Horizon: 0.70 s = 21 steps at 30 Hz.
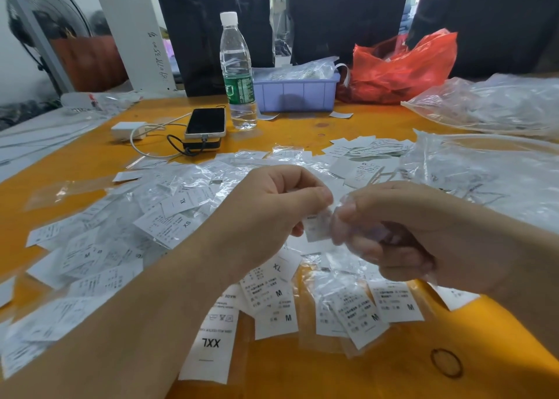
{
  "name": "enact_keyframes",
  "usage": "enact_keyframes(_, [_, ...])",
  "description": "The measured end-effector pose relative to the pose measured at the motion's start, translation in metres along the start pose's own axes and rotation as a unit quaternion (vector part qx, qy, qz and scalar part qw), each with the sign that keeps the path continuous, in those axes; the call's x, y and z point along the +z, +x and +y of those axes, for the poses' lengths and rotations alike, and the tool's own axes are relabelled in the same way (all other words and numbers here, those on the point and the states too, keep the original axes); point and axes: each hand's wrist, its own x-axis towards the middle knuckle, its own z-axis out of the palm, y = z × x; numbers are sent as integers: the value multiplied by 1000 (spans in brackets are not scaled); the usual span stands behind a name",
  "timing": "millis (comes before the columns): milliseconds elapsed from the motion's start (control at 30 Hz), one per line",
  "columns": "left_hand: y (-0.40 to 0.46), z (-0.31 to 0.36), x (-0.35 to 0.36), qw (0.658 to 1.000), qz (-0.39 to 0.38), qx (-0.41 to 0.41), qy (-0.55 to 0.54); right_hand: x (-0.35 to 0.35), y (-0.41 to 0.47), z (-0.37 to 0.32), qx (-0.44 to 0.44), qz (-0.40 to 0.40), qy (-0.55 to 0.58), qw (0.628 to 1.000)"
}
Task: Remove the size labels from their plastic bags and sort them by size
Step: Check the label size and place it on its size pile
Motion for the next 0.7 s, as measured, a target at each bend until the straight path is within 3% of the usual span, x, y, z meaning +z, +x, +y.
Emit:
enact_keyframes(100, [-1, 1, 0, 1000, -13, -3, -11, 0, 0, 0, -8, 11, 15, 1000])
enact_keyframes(233, [0, 2, -1, 999, 5, -30, -29, -1, -1, -2, -52, 92, 21, 994])
enact_keyframes(367, [0, 4, 1, 997, -35, -40, -54, 0, 0, -2, -86, 149, 55, 984])
enact_keyframes(700, [1, 5, 1, 993, 31, -52, -98, 0, 1, -1, -73, 142, 37, 987])
